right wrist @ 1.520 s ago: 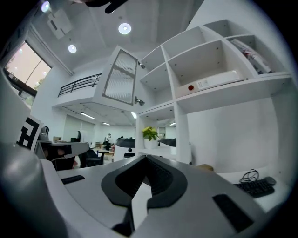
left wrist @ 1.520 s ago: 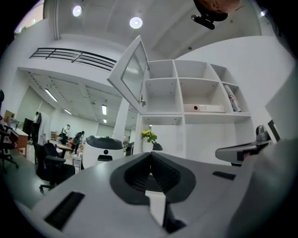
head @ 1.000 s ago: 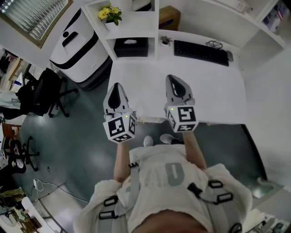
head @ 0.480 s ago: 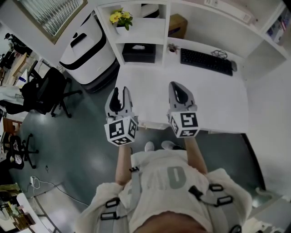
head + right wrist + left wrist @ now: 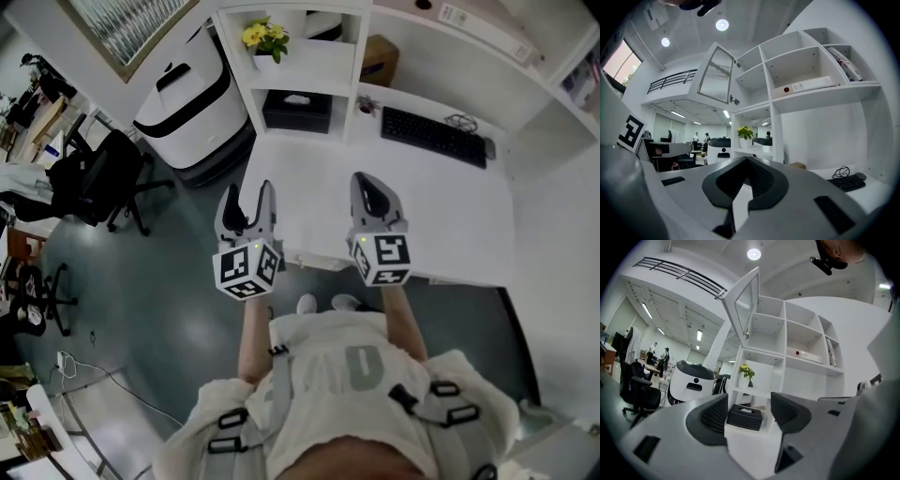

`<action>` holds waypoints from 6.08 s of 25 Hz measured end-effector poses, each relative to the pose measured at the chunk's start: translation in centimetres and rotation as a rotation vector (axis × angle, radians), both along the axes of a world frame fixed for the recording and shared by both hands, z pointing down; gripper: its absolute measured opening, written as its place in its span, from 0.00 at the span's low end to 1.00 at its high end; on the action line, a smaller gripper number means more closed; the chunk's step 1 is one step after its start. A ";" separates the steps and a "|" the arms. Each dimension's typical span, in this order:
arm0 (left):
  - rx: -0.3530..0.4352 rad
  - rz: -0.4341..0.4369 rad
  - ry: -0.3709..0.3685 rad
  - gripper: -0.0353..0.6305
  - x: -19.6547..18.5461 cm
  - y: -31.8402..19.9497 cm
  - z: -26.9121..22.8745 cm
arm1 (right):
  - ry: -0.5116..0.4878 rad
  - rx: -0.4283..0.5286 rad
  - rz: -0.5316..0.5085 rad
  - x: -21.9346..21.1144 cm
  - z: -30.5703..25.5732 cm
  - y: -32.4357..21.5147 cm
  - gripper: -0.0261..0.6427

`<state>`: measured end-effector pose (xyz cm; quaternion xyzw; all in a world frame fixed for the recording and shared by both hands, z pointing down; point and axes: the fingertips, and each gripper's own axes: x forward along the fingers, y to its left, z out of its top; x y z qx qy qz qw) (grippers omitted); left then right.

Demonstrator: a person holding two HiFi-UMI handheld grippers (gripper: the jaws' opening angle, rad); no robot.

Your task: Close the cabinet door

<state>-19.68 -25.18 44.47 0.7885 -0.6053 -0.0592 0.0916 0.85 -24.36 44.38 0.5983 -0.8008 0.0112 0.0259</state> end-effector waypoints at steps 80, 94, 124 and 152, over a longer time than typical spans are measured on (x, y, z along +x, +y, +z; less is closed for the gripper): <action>0.546 -0.074 -0.118 0.17 -8.1 -1.9 -35.3 | -0.002 -0.032 -0.217 -5.9 0.6 -2.1 0.04; 0.571 -0.026 -0.131 0.18 -6.1 -1.6 -35.2 | 0.014 -0.030 -0.201 -5.2 0.4 -2.2 0.05; 0.611 0.158 -0.239 0.31 7.4 -3.1 -35.2 | -0.009 -0.039 -0.060 1.5 0.5 -0.8 0.04; 0.567 0.154 -0.387 0.29 18.2 -11.6 -35.0 | -0.016 -0.073 0.215 11.8 2.1 2.4 0.05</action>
